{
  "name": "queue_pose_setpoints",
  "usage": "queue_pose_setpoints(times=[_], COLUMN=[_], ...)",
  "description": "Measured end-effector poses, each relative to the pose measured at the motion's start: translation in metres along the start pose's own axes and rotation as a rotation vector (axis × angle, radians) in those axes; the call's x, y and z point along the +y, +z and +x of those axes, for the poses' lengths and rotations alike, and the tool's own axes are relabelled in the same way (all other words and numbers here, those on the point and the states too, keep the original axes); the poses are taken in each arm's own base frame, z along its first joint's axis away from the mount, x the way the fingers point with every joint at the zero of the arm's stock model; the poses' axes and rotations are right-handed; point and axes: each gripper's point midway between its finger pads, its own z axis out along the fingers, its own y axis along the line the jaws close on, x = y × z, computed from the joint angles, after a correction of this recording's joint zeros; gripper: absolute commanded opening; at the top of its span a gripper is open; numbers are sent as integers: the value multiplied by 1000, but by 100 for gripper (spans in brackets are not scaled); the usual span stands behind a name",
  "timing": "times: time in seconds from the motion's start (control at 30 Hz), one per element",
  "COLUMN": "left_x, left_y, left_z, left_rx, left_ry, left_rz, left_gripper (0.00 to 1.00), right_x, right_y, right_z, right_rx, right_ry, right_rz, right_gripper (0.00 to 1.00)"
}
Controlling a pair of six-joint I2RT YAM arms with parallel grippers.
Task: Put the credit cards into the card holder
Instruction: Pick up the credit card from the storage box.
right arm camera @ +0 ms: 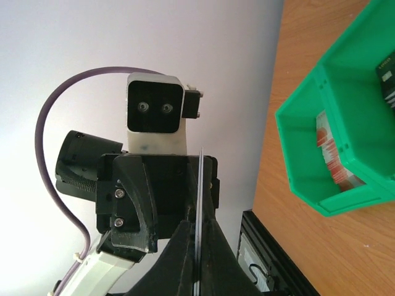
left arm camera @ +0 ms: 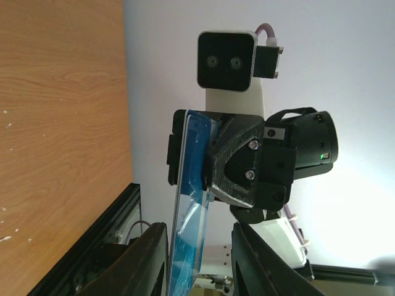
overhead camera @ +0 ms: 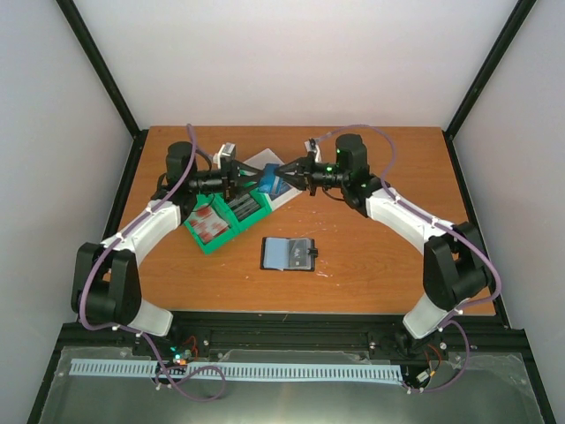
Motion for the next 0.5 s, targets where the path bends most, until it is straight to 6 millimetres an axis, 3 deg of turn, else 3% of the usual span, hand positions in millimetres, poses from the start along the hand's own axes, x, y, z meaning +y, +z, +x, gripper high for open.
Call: queue_pose_setpoints(times=[0.1,0.33,0.4,0.5], left_x=[4,7,8,7], left_y=[0,-1,-1,-1], left_z=[4,9,9,11], left_rx=[14,40,42,50], left_ry=[28,90,94,109], left_rz=[-11,-16,-20,-15], left_gripper=[28,7,1,1], right_x=[-2,-2,-2,-4], right_y=[-3,-2,-2,-2], right_z=[2,11,11,12], right_rx=[-13,-7,-5,-5], right_ry=[30,52,54,66], right_rz=[21,30,27,34], right_gripper=[3,3,11,33])
